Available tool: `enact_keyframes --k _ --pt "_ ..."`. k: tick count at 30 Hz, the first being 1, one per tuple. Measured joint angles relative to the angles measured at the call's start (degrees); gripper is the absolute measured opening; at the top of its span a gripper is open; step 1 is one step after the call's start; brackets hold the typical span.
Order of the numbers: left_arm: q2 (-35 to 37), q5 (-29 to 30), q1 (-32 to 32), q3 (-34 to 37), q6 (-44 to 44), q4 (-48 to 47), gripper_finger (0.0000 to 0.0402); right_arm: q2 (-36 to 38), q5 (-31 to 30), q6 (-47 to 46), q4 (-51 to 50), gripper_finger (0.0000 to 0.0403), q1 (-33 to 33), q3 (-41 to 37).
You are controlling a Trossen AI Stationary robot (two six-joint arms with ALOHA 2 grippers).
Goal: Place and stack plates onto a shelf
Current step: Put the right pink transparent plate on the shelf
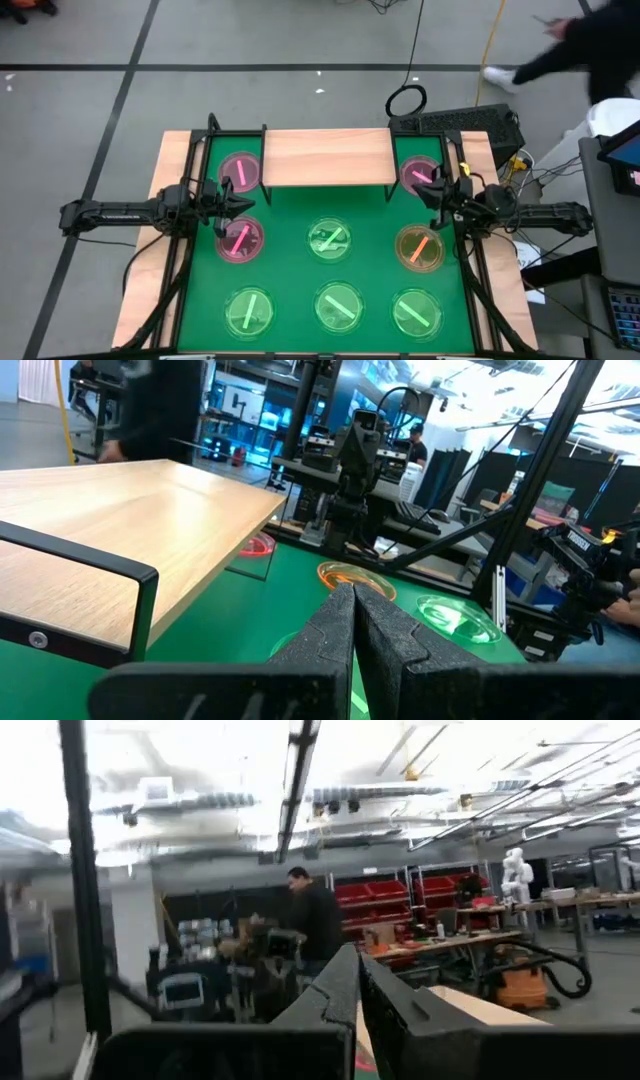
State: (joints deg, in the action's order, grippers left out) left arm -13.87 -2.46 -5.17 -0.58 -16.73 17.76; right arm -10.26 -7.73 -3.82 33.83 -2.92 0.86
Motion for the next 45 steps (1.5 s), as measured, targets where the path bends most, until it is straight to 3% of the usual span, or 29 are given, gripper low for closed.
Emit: enact_keyframes --k 4,12,22,27,32,36,40,45 --pt "0.0 0.0 0.0 0.0 0.0 0.0 0.0015 0.0 -5.2 0.6 -0.6 0.0002 0.0 0.6" --pt "0.0 0.0 0.0 0.0 0.0 0.0 0.0015 -3.3 -6.0 -2.5 -22.6 0.0002 0.0 13.1" --pt "0.0 0.0 0.0 0.0 0.0 0.0 0.0015 -13.0 -9.1 -5.9 -51.5 0.0002 0.0 29.9" --pt "0.0 0.0 0.0 0.0 0.0 0.0 0.0015 -20.5 -14.9 -6.0 -62.4 0.0002 0.0 33.9" --pt "0.0 0.0 0.0 0.0 0.0 0.0 0.0015 -28.6 -16.4 -9.7 -71.0 0.0004 -0.4 34.0" --pt "0.0 0.0 0.0 0.0 0.0 0.0 0.0015 -33.7 -16.3 -10.1 -70.4 0.0033 -0.6 34.1" --pt "0.0 0.0 0.0 0.0 0.0 0.0 0.0015 -38.1 -16.2 -10.9 -70.8 0.0086 -1.6 34.1" --pt "0.0 0.0 0.0 0.0 0.0 0.0 0.0015 -43.1 -17.7 -17.3 -73.5 0.014 -5.0 34.1"
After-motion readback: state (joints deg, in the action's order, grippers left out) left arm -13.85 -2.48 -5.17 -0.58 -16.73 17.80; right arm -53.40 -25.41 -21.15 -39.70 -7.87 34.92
